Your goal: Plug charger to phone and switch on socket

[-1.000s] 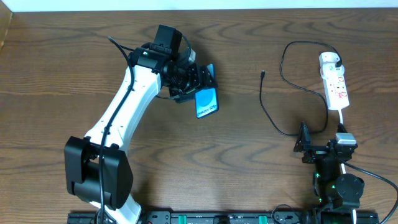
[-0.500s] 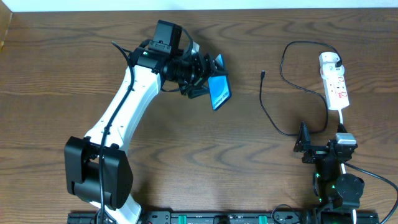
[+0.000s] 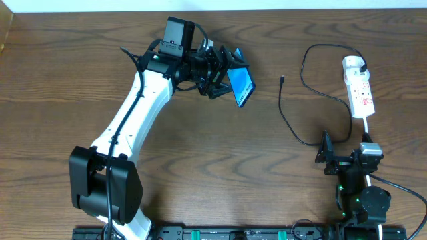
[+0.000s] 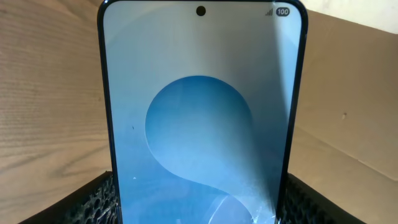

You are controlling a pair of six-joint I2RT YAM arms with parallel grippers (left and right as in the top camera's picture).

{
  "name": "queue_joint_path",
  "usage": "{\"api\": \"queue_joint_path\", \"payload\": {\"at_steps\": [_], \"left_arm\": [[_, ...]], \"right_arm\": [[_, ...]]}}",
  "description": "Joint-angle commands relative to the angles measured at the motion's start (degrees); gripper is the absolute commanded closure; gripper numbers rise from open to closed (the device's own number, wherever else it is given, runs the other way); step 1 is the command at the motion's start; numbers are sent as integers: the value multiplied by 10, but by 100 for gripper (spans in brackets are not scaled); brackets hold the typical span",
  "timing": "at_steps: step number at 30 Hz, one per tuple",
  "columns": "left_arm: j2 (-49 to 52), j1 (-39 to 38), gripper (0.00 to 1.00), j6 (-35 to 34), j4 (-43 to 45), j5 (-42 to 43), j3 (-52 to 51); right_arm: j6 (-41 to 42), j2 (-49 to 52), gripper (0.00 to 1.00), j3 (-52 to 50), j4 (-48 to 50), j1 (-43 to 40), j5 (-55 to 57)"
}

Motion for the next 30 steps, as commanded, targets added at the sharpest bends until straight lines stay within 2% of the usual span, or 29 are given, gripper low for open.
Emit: {"api": "queue_joint_path", "payload": {"at_steps": [1, 5, 12, 15, 22, 26, 30], "left_arm": [[-17, 0, 27, -12, 5, 35, 9], [-17, 0, 27, -10, 5, 53, 9], [-17, 6, 27, 17, 5, 84, 9], [-17, 7, 27, 17, 5, 84, 9], [-17, 7, 27, 21, 5, 82, 9], [-17, 7, 27, 32, 5, 79, 9], [-17, 7, 27, 32, 5, 80, 9]], "right_arm": [[21, -3, 1, -1, 1, 4, -10], [89, -3, 1, -1, 1, 4, -35], [413, -3, 1, -1, 8, 4, -124], [508, -3, 1, -1, 12, 4, -178], [576, -3, 1, -1, 58, 4, -180], [420, -3, 1, 0, 102, 8, -211], [403, 13, 1, 24, 87, 9, -212]]}}
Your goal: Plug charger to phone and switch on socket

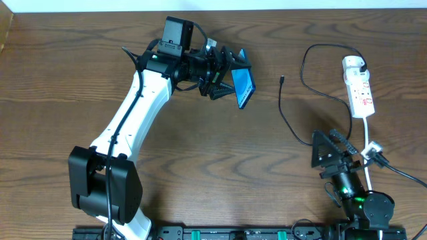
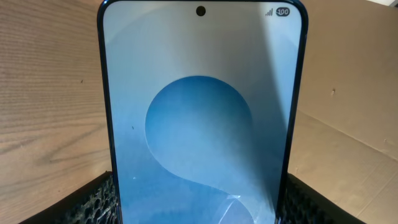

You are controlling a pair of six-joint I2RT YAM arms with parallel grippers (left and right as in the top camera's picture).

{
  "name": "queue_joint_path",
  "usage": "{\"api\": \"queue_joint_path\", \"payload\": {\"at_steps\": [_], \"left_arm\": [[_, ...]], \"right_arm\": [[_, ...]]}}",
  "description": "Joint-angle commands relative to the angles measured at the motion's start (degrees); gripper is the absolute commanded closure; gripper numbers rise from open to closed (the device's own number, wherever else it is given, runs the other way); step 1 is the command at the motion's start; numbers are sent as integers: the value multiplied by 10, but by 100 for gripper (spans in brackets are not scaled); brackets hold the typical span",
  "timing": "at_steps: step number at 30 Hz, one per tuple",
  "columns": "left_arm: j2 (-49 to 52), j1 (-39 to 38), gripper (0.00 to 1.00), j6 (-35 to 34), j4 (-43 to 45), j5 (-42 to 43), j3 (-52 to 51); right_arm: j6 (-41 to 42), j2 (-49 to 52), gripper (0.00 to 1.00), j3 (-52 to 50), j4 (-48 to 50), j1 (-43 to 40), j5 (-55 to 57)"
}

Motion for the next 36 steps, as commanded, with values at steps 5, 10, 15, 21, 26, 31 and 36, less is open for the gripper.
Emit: {"api": "queue_joint_path", "payload": {"at_steps": [5, 10, 15, 21, 26, 31, 36], "left_arm": [[-17, 3, 27, 12, 5, 22, 9], [-17, 3, 27, 12, 5, 22, 9], [-17, 3, 27, 12, 5, 22, 9], [-17, 3, 27, 12, 5, 22, 9], [-17, 3, 27, 12, 5, 22, 9], [-17, 3, 27, 12, 5, 23, 9], [-17, 3, 27, 12, 5, 22, 9]], "right_arm": [[-90, 82, 1, 93, -45, 11, -23], [-155, 208, 1, 226, -155, 38, -18], [-217, 335, 1, 373, -248, 101, -12], [-212, 431, 1, 525, -365, 218, 104], [-160, 485, 1, 606, -424, 335, 192], [-161, 512, 1, 617, -399, 418, 190], [-161, 540, 1, 617, -393, 433, 246]]}}
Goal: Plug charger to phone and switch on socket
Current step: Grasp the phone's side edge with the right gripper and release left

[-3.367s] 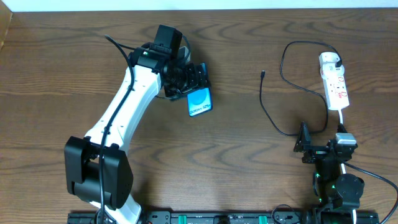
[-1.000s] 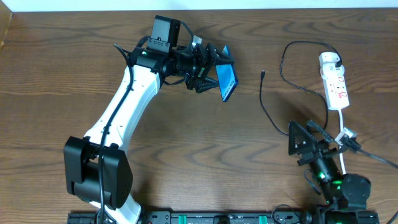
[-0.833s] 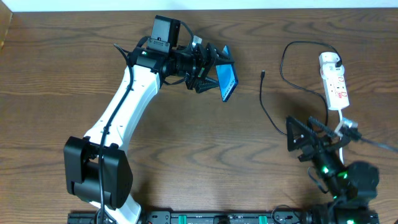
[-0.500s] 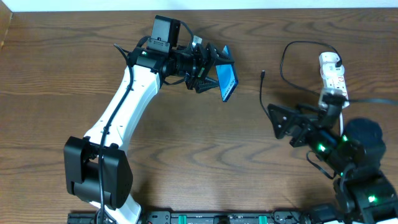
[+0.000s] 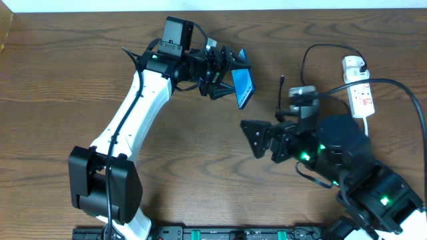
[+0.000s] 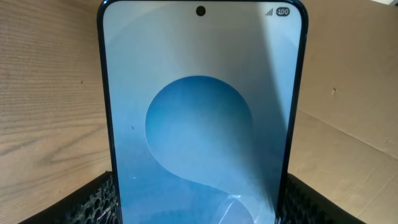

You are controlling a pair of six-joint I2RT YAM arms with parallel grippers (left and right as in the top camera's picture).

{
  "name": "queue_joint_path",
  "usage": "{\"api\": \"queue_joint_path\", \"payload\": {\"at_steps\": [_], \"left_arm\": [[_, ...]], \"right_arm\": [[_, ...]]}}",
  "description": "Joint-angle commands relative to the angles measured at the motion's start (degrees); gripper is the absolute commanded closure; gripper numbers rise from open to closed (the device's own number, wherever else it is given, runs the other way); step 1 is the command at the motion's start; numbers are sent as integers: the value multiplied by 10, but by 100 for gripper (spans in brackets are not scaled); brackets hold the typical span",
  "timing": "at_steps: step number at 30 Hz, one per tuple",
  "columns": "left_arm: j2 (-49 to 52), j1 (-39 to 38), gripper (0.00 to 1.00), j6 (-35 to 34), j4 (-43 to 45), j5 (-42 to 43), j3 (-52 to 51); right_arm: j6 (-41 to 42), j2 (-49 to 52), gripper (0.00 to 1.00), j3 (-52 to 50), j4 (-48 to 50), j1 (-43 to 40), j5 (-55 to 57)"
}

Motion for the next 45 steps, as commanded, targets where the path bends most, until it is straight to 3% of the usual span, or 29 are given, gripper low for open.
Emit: {"api": "queue_joint_path", "payload": {"at_steps": [1, 3, 11, 16, 20, 29, 45], "left_arm": [[-17, 3, 27, 10, 5, 22, 9], [-17, 3, 27, 10, 5, 22, 9], [-17, 3, 27, 10, 5, 22, 9], [-17, 3, 27, 10, 5, 22, 9], [-17, 3, 27, 10, 5, 22, 9], [-17, 3, 27, 10, 5, 22, 9], [-17, 3, 27, 10, 5, 22, 9]], "right_arm": [[9, 26, 1, 10, 9, 5, 101], [30, 47, 12, 10, 8, 5, 151], [97, 136, 7, 10, 54, 49, 237], [115, 184, 24, 10, 98, 79, 319], [146, 218, 32, 10, 123, 88, 385], [148, 242, 48, 10, 181, 88, 382], [148, 242, 76, 10, 184, 88, 351]]}}
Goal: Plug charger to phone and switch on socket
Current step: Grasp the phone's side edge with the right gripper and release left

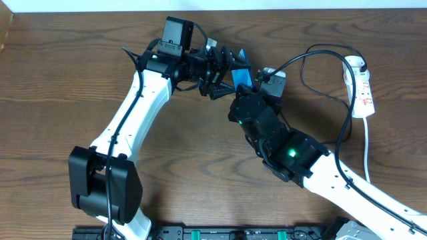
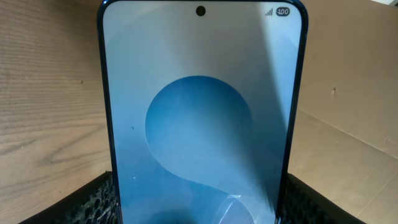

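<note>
The phone (image 2: 199,112) stands upright with its blue screen lit, filling the left wrist view; my left gripper (image 2: 199,208) is shut on its lower edges. Overhead, the left gripper (image 1: 230,73) holds the phone (image 1: 241,75) at the back middle of the table. My right gripper (image 1: 238,101) sits just in front of the phone, its fingers hidden under the arm. The black charger cable (image 1: 327,95) runs to the white power strip (image 1: 360,87) at the right; its plug tip is hidden.
The right arm (image 1: 300,157) stretches diagonally from the front right corner to the phone, crossing over where the cable lies. A black adapter is plugged into the strip's far end (image 1: 353,63). The arm's own cable arcs above the strip.
My right arm has moved from the middle right of the table up to the phone, covering the spot where the cable tip lay. The left gripper and phone have not moved.
My left gripper held the phone upright at the back throughout. The right gripper was parked at the front right, then raised there, then out over the table below the cable tip, and now is right beside the phone.
</note>
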You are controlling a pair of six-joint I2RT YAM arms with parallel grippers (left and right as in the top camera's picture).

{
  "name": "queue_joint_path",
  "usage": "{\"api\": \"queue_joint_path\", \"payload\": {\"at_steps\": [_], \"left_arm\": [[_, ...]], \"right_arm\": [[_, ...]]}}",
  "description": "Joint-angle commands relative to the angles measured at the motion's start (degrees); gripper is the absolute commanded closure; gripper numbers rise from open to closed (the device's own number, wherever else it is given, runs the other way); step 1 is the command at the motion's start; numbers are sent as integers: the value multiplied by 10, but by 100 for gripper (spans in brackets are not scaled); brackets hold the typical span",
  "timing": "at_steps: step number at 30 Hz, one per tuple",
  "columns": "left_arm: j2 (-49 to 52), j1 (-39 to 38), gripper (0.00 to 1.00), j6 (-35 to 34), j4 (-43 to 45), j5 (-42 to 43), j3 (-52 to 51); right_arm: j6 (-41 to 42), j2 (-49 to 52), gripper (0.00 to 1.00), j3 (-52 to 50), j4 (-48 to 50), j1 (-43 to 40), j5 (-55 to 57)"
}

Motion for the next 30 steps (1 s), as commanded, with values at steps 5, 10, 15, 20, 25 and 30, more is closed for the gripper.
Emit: {"api": "queue_joint_path", "payload": {"at_steps": [5, 10, 15, 20, 25, 30], "left_arm": [[-17, 3, 27, 11, 5, 22, 9], [-17, 22, 20, 41, 6, -11, 9], [-18, 70, 2, 75, 16, 2, 9], [-35, 135, 0, 133, 14, 67, 9], [-101, 190, 0, 247, -92, 12, 9], [-211, 210, 0, 335, -267, -166, 9]], "right_arm": [[0, 3, 89, 10, 0, 5, -10], [-1, -4, 99, 10, -2, 2, -8], [-1, -33, 99, 10, -11, -1, -8], [1, -87, 99, 10, -62, -25, -46], [3, -145, 99, 10, -128, -83, -146], [15, -178, 99, 3, -170, -136, -184]]}}
